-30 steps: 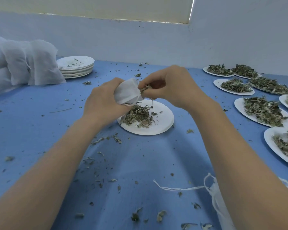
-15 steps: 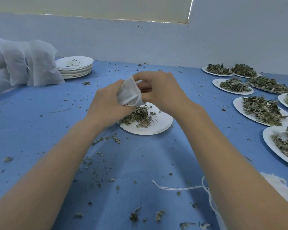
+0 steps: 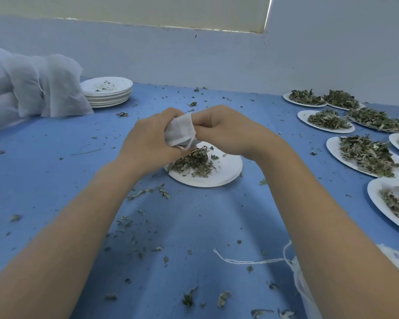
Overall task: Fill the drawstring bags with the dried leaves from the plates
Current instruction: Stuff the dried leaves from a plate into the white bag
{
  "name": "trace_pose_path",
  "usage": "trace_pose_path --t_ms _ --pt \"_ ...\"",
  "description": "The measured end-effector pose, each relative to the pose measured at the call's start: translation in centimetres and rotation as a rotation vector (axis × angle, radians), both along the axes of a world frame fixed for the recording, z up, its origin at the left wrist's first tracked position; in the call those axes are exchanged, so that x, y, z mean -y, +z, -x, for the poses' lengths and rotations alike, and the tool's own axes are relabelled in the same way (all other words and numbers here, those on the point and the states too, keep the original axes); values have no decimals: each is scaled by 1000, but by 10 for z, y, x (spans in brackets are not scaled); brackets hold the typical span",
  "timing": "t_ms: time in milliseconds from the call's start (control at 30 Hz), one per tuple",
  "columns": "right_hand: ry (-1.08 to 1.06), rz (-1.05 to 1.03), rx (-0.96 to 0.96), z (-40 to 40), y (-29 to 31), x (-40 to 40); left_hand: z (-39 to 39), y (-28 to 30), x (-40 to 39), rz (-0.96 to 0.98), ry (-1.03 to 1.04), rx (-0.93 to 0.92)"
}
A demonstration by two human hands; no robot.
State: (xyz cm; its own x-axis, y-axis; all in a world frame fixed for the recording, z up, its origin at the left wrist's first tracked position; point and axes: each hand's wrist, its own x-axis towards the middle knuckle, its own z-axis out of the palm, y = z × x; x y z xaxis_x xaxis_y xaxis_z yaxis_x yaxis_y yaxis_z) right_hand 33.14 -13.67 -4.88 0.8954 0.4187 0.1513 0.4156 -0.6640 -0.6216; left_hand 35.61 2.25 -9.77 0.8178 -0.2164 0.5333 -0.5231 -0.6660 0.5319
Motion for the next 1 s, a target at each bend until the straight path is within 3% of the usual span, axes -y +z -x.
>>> trace_pose_path --t_ms 133,233,333,467,600,700,1000 --pt "4 -96 46 2 -2 2 1 1 -3 -72 39 37" --pt "-147 -254 167 -6 -10 7 -5 -1 -10 -143 125 61" --pt "-265 -57 254 -17 -26 8 -11 -5 -17 -185 193 61" --pt "-252 350 41 -26 -54 7 -12 -10 -19 -185 217 75" --pt "-242 429 85 -30 -63 6 -13 -12 -19 -183 242 88" --pt "-237 396 137 -30 -57 10 -12 -14 -20 -173 252 86" --pt "-272 17 169 -20 -22 30 -16 -20 -19 -284 280 120"
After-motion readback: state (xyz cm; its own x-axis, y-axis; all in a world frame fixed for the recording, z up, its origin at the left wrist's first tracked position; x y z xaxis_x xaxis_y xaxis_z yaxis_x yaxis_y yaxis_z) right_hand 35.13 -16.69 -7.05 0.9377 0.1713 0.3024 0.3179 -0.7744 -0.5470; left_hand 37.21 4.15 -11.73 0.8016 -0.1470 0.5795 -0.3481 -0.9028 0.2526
